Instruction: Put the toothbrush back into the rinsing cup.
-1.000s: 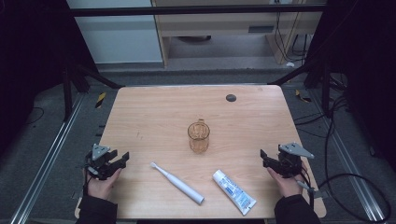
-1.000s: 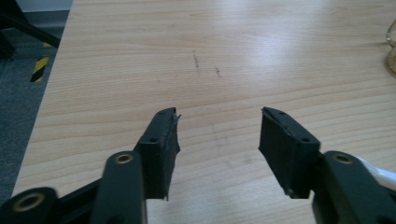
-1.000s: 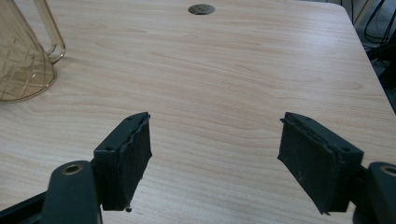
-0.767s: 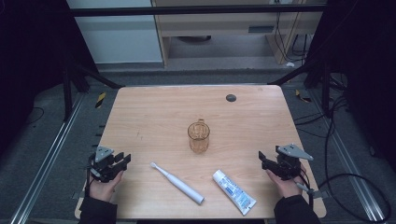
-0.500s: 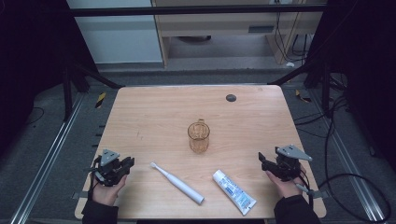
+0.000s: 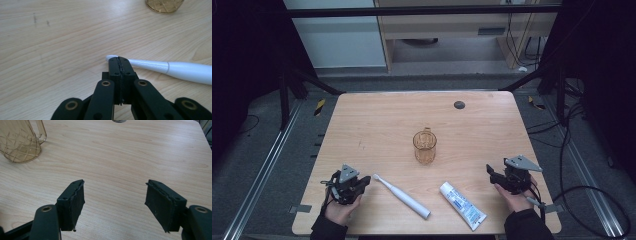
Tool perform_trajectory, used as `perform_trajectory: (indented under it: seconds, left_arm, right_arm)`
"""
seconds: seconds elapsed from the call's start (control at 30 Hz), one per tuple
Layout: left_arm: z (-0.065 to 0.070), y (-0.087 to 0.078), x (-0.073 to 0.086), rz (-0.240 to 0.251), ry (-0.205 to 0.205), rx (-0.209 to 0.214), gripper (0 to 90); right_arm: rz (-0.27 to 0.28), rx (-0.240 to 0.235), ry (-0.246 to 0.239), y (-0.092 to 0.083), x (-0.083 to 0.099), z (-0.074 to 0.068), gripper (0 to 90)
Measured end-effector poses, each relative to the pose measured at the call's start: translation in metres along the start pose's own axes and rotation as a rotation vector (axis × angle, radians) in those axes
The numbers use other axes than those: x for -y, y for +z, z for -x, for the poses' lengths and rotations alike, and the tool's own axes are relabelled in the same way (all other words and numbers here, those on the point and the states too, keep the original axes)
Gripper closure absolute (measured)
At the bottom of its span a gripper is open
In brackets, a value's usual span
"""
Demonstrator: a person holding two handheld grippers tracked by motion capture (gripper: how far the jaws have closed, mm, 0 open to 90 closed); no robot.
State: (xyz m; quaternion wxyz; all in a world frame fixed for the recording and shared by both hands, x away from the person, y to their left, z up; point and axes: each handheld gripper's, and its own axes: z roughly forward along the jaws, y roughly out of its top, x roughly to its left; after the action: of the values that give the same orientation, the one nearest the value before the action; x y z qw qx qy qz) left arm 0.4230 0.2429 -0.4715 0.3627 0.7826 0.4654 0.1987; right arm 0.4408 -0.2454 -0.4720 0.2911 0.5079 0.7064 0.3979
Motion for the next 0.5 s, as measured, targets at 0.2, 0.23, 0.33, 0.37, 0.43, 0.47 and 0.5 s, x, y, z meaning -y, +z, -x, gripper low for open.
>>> perform_trajectory:
  seconds: [0.2,0.23,0.33,0.37,0.43,0.47,0.5]
  left_arm:
    - [0.011,0.008,-0.001,-0.023,0.025,0.025,89.5]
    - [0.013,0.011,-0.001,-0.028,0.025,0.032,89.5]
    - [0.015,0.014,-0.002,-0.036,0.028,0.035,89.5]
    - [0.016,0.015,-0.002,-0.039,0.031,0.038,89.5]
    - [0.017,0.019,-0.003,-0.044,0.029,0.041,89.5]
    - [0.017,0.019,-0.003,-0.044,0.029,0.041,89.5]
    - [0.018,0.021,-0.003,-0.046,0.028,0.042,89.5]
  right_arm:
    - [-0.005,-0.002,-0.008,0.001,0.0,-0.001,31.1]
    - [-0.008,-0.002,-0.012,0.002,0.0,-0.001,31.1]
    - [-0.011,-0.003,-0.009,0.002,0.0,-0.002,31.1]
    - [-0.011,-0.003,-0.009,0.002,0.0,-0.002,31.1]
    - [-0.012,-0.003,-0.012,0.002,0.0,-0.002,31.1]
    - [-0.013,-0.003,-0.011,0.002,0.0,-0.002,31.1]
    - [-0.013,-0.003,-0.011,0.002,0.0,-0.002,31.1]
